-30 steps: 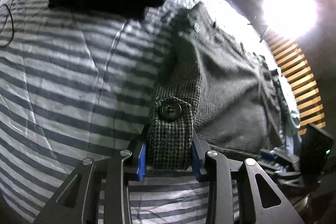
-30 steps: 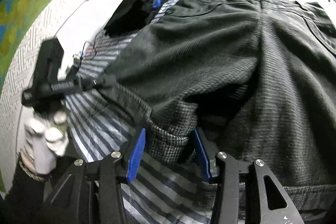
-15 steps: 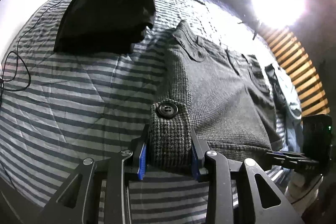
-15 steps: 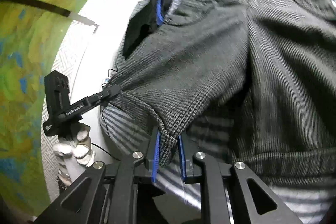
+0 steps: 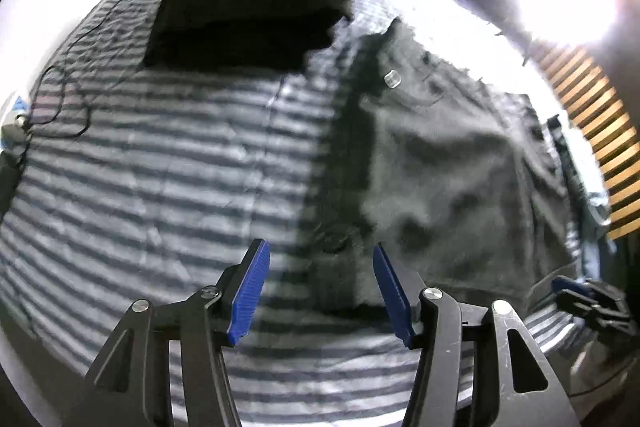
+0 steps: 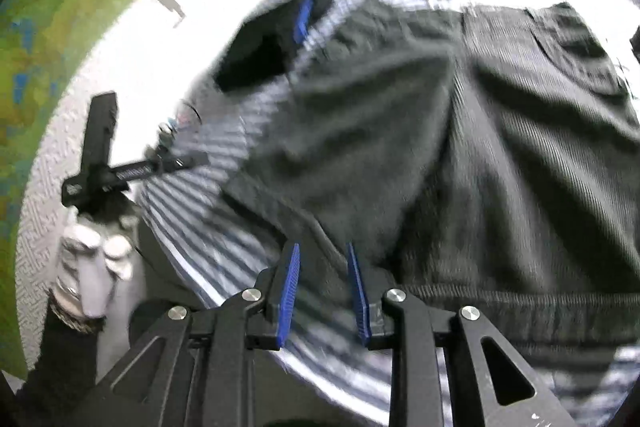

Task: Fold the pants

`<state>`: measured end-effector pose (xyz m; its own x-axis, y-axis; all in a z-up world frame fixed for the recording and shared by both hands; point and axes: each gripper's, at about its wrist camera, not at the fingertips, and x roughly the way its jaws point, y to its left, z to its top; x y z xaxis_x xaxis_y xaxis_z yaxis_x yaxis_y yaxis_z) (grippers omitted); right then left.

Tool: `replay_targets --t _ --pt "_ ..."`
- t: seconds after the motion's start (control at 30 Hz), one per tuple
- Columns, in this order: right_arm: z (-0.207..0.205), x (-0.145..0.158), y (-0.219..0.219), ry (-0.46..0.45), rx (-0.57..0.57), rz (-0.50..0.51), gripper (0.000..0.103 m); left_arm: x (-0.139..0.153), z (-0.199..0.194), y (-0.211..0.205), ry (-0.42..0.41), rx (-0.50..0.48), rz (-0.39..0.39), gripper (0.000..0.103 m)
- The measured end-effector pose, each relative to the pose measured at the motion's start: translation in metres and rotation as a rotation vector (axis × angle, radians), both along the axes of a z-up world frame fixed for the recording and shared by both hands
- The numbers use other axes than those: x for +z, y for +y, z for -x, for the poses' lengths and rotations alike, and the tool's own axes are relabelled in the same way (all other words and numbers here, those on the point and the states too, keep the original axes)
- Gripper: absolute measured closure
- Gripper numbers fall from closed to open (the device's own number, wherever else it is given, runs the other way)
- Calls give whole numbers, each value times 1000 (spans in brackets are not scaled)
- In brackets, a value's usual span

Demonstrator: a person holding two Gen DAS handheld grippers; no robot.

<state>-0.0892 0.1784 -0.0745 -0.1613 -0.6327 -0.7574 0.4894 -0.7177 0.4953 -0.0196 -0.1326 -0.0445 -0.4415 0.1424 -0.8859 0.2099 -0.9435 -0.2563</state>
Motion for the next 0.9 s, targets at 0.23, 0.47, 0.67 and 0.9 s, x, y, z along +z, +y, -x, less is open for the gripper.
replay_targets --t 0.23,0.47,0.67,0.9 --pt "8 -40 -32 -37 -7 -3 79 -25 30 40 -13 -98 -28 45" --pt "-11 -61 -22 -75 8 25 79 -57 25 63 -71 -153 211 45" --pt "-33 -13 65 13 -65 136 77 -14 0 103 16 -227 386 42" --pt "-36 -2 211 43 -368 125 76 32 -16 222 124 -433 301 28"
